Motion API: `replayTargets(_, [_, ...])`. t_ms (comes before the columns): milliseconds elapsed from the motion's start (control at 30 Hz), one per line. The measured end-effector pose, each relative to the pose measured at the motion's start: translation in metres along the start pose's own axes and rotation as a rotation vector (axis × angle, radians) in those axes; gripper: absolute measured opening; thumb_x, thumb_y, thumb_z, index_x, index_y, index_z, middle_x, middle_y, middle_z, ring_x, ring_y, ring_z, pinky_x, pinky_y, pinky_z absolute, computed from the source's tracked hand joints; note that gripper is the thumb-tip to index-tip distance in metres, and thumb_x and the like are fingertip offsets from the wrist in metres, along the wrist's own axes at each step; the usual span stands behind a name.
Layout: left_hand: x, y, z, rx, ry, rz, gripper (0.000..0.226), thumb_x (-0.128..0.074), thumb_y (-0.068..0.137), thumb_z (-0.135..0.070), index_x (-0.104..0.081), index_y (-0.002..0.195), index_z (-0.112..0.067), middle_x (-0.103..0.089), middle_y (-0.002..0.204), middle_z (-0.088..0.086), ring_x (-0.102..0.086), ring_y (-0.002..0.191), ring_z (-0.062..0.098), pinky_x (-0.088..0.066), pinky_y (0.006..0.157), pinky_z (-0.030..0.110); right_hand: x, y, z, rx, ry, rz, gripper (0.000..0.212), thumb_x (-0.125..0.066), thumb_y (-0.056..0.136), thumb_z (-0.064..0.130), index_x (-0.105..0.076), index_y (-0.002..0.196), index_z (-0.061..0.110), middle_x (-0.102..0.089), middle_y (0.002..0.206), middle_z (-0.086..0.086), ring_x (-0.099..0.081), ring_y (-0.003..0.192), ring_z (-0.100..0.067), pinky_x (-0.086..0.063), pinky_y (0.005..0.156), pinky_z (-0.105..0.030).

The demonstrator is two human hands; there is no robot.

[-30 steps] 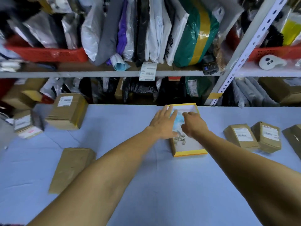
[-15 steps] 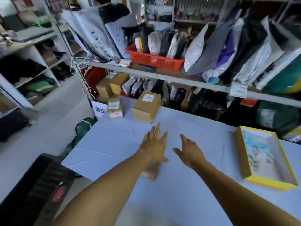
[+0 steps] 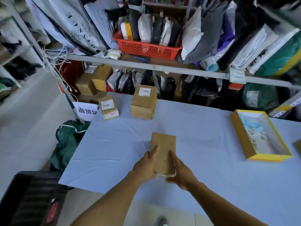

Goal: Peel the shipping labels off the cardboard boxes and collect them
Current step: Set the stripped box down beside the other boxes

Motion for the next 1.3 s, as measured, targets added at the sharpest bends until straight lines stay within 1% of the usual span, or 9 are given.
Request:
replayTargets(100, [0.005,0.004,0.003,-0.026,-0.035,-0.031,0.115,-0.073,0.083,-0.033,0.02,0.15,-0.037,-0.029,0.15,0.015,-0.052,0.122,0.037,-0.047,0.096,0.043,0.003,0.007,0.015,0.03,0.0,-0.021,0.103,-0.067,0.084,0.019,0.01,0.15,0.04,-0.037,0.149,-0.005,-0.054,0.117,-0.025,-0.045,0.089,-0.027])
replayTargets(233, [0.019,0.006,0.005,-0.048,-0.085,-0.046,0.112,-0.073,0.083,-0.033,0.016,0.151,-0.036,-0.034,0.147,0.015,-0.053,0.121,0.033,-0.048,0.097,0.041,0.01,0.012,0.026,0.011,-0.018,-0.034,0.1,-0.062,0.086,0.021,0.013,0.149,0.043,-0.037,0.15,-0.002,-0.053,0.118,-0.026,-0.04,0.08,-0.023])
replayTargets(433, [0.058,0.022,-0.005,-0.141,-0.101,-0.119,0.114,-0.075,0.08,-0.034,0.015,0.15,-0.042,-0.03,0.151,0.011,-0.051,0.125,0.032,-0.047,0.099,0.042,0.042,0.014,0.046,0.021,-0.052,-0.182,0.101,-0.064,0.086,0.023,0.012,0.152,0.036,-0.033,0.154,-0.003,-0.051,0.125,-0.029,-0.044,0.094,-0.032])
replayTargets(633, [0.105,0.058,-0.034,-0.189,-0.103,-0.145,0.111,-0.074,0.08,-0.041,0.011,0.151,-0.041,-0.035,0.147,0.013,-0.05,0.124,0.033,-0.047,0.099,0.043,0.104,0.034,0.046,0.036,-0.054,-0.268,0.104,-0.069,0.083,0.031,0.008,0.152,0.037,-0.039,0.15,-0.004,-0.051,0.125,-0.03,-0.043,0.095,-0.034])
replayTargets(833, [0.139,0.123,-0.057,-0.146,-0.1,-0.148,0.109,-0.073,0.082,-0.034,0.012,0.149,-0.046,-0.037,0.14,0.013,-0.053,0.118,0.034,-0.048,0.097,0.046,0.16,0.086,0.037,0.04,-0.066,-0.305,0.105,-0.071,0.082,0.039,0.007,0.152,0.034,-0.041,0.148,-0.005,-0.051,0.125,-0.031,-0.045,0.095,-0.038])
replayTargets(1000, [0.153,0.183,-0.068,-0.151,-0.097,-0.152,0.099,-0.068,0.088,-0.026,0.005,0.154,-0.036,-0.031,0.144,0.017,-0.05,0.123,0.034,-0.046,0.101,0.043,0.191,0.14,0.02,0.037,-0.079,-0.288,0.101,-0.069,0.084,0.036,0.006,0.152,0.033,-0.04,0.148,-0.007,-0.051,0.124,-0.032,-0.046,0.094,-0.039])
replayTargets(1133, [0.151,0.222,-0.069,-0.129,-0.092,-0.221,0.081,-0.062,0.09,-0.014,-0.014,0.154,-0.028,-0.03,0.145,0.017,-0.051,0.122,0.036,-0.046,0.096,0.041,0.204,0.178,0.008,0.015,-0.099,-0.328,0.087,-0.066,0.087,0.029,-0.008,0.152,0.028,-0.044,0.145,-0.008,-0.055,0.118,-0.032,-0.048,0.091,-0.04])
replayTargets(1200, [0.143,0.239,-0.063,-0.114,-0.081,-0.235,0.073,-0.058,0.091,-0.012,-0.021,0.151,-0.029,-0.031,0.146,0.015,-0.049,0.124,0.035,-0.047,0.098,0.042,0.204,0.194,0.002,-0.007,-0.143,-0.334,0.077,-0.062,0.089,0.029,-0.015,0.15,0.025,-0.036,0.15,-0.007,-0.057,0.115,-0.032,-0.05,0.087,-0.039])
replayTargets(1300, [0.136,0.251,-0.058,-0.124,-0.04,-0.214,0.068,-0.053,0.093,-0.012,-0.023,0.15,-0.032,-0.03,0.15,0.013,-0.043,0.131,0.035,-0.046,0.102,0.044,0.195,0.203,-0.004,-0.124,-0.292,-0.301,0.078,-0.06,0.088,0.021,-0.012,0.15,0.027,-0.001,0.162,-0.007,-0.049,0.122,-0.036,-0.051,0.082,-0.039])
Point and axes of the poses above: each hand's wrist, its own y-axis towards the middle knuckle, its own x-axis out of the back of the hand, z = x × y, the point moved 8 cm from there along y, towards the middle knuckle
